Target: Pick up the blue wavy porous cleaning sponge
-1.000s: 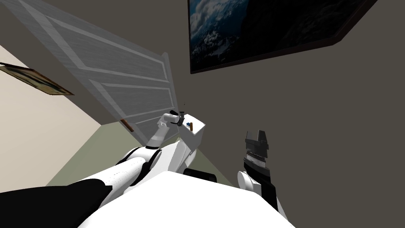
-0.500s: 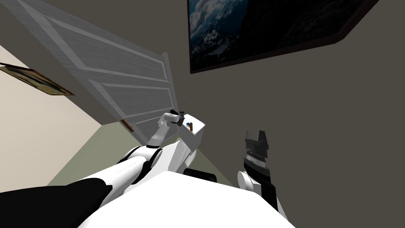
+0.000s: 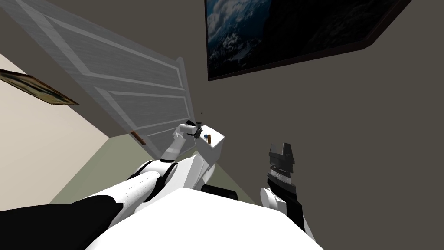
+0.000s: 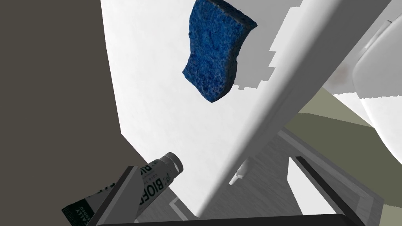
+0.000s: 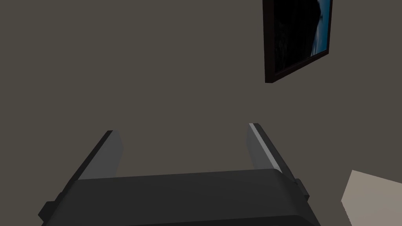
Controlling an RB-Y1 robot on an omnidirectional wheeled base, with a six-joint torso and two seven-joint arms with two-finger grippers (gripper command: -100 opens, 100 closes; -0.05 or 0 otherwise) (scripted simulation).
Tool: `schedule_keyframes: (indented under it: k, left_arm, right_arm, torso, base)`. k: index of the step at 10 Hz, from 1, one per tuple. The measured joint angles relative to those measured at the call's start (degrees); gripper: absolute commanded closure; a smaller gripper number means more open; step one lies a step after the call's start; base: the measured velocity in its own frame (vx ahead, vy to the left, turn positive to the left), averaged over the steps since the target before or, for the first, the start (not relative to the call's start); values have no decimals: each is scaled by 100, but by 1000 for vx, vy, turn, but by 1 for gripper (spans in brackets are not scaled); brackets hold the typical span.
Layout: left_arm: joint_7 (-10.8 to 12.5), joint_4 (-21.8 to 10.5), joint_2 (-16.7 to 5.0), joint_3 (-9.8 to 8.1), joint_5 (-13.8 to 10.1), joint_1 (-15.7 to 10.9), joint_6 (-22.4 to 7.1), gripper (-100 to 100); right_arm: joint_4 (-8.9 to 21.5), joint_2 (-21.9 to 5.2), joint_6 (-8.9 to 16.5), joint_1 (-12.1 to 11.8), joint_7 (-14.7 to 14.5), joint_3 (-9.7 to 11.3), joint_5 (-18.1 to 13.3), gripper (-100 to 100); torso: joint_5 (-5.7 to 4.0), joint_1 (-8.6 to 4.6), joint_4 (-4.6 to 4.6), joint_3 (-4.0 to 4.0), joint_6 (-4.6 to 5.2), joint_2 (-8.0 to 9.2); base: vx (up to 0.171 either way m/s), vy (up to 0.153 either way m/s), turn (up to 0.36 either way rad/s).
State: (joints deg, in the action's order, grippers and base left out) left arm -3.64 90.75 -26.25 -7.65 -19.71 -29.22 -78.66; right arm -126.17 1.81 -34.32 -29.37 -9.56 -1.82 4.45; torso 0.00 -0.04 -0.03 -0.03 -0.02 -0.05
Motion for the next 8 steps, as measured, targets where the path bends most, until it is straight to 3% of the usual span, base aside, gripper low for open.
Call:
schedule_keyframes:
  k: [8]
  left_arm:
    - [-334, -431, -398, 258, -397, -242, -907, -100]
  right_arm:
    - [0, 0, 0, -1, 0, 0, 0, 0]
  torso:
    - [0, -1, -2, -6, -2, -9]
  base:
    - [39, -13, -57]
